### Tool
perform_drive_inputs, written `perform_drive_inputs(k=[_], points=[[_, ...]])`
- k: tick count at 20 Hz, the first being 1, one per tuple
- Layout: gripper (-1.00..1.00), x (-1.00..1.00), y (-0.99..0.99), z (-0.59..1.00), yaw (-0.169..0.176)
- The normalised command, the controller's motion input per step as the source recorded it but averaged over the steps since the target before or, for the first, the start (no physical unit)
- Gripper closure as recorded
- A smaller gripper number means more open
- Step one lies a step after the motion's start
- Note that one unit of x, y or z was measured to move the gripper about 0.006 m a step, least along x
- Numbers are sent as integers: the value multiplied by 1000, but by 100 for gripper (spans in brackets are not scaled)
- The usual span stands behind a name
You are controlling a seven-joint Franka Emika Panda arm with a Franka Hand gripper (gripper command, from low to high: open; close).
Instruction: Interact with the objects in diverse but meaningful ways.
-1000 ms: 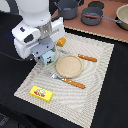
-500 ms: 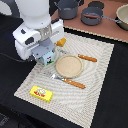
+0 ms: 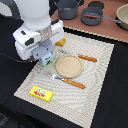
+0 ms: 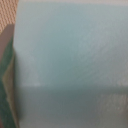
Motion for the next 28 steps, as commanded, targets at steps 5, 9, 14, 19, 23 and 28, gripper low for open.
perform_drive_inputs(k=[5, 9, 14, 19, 23, 28], points=[[100, -638, 265, 951, -11], [100, -599, 254, 592, -1], [100, -515, 95, 255, 0], [100, -400, -46, -147, 0], [100, -404, -173, -465, 0], [100, -382, -269, -605, 0]])
